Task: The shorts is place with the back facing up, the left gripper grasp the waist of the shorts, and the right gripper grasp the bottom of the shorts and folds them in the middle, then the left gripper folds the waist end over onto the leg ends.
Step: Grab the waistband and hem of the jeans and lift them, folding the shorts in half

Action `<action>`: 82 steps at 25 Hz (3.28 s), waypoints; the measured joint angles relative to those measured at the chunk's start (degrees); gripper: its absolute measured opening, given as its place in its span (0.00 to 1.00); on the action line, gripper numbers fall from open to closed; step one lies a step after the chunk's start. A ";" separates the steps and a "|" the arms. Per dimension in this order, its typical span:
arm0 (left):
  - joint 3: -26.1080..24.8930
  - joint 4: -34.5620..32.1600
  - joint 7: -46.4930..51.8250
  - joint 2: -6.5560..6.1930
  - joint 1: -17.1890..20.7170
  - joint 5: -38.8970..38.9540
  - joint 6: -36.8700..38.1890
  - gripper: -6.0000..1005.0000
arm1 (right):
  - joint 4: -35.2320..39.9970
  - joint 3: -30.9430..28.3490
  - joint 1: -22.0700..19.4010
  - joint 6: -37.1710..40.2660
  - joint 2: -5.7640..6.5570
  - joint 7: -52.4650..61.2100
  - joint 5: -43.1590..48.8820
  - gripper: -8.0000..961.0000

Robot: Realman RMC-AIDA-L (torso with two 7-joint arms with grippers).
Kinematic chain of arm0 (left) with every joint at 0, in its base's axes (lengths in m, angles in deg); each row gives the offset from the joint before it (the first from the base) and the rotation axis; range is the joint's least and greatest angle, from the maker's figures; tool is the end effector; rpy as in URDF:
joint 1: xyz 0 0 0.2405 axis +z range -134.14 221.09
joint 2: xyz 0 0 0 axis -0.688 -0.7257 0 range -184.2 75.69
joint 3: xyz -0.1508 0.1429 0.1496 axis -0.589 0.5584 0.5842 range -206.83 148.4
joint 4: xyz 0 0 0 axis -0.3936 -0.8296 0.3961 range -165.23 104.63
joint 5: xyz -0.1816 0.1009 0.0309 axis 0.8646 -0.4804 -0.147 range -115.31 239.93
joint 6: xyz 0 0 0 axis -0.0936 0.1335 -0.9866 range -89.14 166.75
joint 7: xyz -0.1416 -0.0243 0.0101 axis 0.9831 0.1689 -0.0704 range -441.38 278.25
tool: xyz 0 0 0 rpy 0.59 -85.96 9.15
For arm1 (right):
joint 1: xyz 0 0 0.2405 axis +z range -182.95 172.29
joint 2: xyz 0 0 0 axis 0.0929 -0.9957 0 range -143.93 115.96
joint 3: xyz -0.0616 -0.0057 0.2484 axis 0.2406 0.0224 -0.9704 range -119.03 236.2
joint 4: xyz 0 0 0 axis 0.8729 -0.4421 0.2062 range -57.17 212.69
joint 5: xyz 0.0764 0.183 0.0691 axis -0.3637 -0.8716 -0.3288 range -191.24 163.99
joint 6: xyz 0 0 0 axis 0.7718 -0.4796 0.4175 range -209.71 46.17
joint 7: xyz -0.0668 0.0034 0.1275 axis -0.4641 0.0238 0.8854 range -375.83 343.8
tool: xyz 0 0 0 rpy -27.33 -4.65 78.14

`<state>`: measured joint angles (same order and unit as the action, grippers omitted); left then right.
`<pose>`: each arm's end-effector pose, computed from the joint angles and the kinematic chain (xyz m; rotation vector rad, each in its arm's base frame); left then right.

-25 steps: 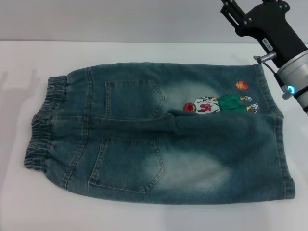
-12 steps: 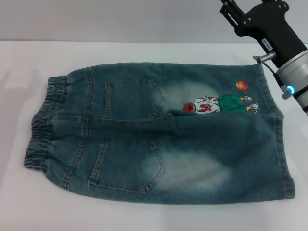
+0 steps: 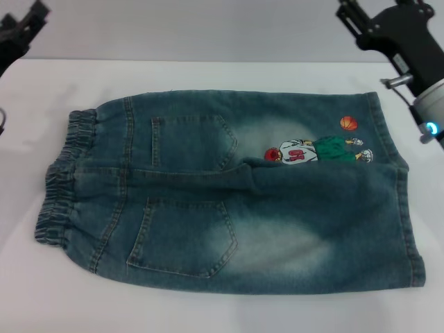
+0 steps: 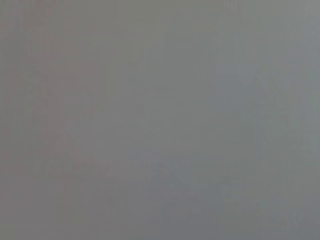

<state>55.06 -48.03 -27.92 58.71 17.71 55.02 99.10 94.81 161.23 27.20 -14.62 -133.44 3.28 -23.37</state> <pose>-0.3160 0.3795 0.0550 -1.5699 -0.8859 -1.1466 0.2278 0.3862 -0.0111 -1.7566 0.3445 1.0372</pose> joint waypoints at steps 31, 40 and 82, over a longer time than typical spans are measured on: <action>-31.66 -19.60 55.01 -11.54 6.06 -86.96 33.04 0.84 | -0.73 -11.89 -1.09 1.95 0.81 -0.22 -0.14 0.77; -35.67 -19.31 55.21 -9.55 6.23 -99.69 31.16 0.84 | -0.49 -11.82 -0.88 1.97 0.81 -0.23 -0.09 0.77; -40.15 -18.94 60.76 -5.84 3.61 -116.62 25.10 0.84 | -0.84 -11.85 0.17 1.39 0.90 -0.23 -0.09 0.77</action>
<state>14.91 -66.98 32.84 52.87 21.32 -61.59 124.20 93.97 149.37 27.37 -13.23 -132.54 3.05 -23.47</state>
